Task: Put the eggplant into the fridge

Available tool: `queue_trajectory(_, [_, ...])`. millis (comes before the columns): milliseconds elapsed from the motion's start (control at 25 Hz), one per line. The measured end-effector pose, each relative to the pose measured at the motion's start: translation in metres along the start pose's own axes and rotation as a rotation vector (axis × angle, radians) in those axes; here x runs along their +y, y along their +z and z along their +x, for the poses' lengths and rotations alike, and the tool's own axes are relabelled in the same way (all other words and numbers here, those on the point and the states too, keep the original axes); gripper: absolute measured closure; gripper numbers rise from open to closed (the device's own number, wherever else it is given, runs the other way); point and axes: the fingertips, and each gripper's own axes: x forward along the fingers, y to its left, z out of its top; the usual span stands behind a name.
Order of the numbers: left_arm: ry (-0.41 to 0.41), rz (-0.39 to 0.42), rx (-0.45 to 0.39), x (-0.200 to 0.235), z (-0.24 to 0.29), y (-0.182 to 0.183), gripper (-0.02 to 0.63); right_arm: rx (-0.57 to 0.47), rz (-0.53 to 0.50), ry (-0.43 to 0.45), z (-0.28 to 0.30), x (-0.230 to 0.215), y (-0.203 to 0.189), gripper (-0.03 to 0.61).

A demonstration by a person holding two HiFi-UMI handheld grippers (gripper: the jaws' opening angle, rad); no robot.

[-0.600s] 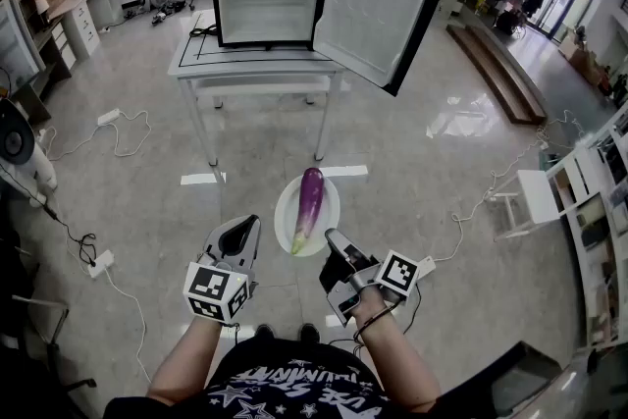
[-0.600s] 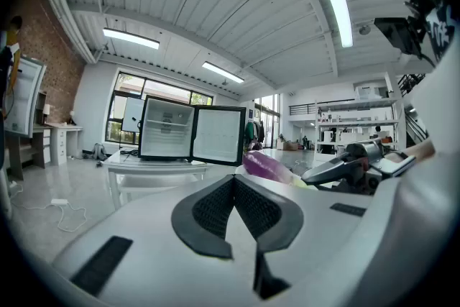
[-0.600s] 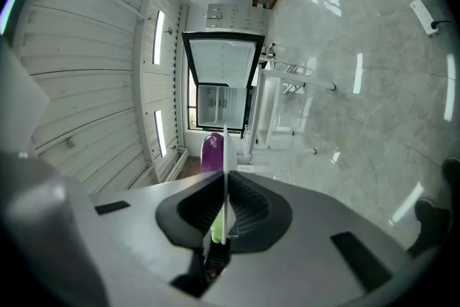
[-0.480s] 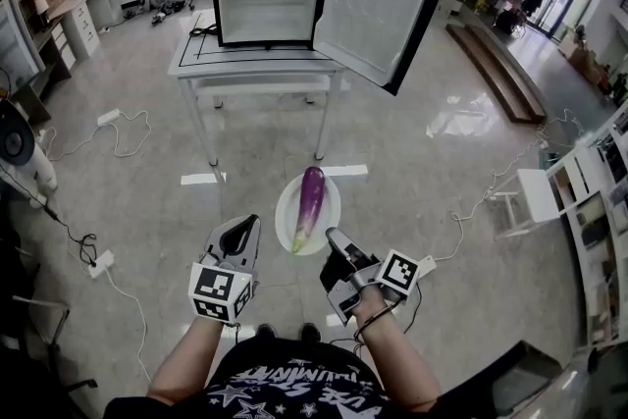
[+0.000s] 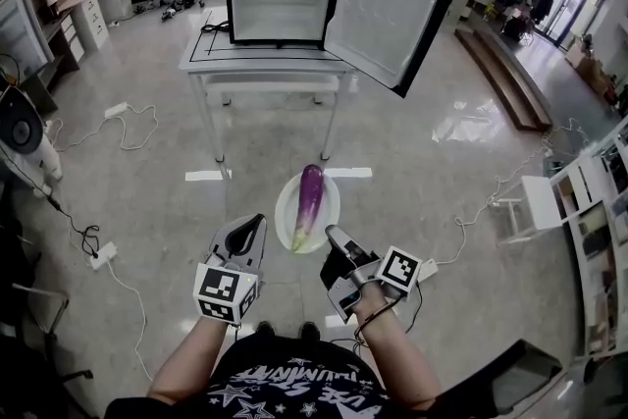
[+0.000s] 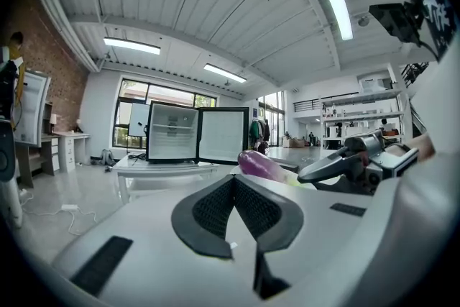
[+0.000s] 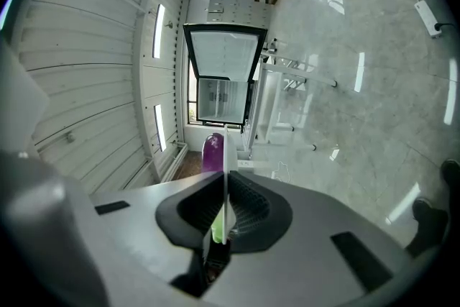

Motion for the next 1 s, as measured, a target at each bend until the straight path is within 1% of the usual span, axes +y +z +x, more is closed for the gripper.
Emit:
queue_trajectory(520, [0.004,-0.017,-0.006,0.008,-0.017,-0.004,0.604,0.025,-0.002,-0.014,0.004,0.002,-0.023,0.552])
queue_trajectory(800, [0.000,-0.031,-0.012,0.029,-0.029,-0.004,0.604,0.013,0.006,-0.027,0.019,0.001,-0.035,0.552])
queue_trajectory(1000, [-0.008,-0.034,-0.015,0.044,-0.039,-0.001,0.604,0.001,0.000,-0.013,0.031,0.010,-0.043,0.552])
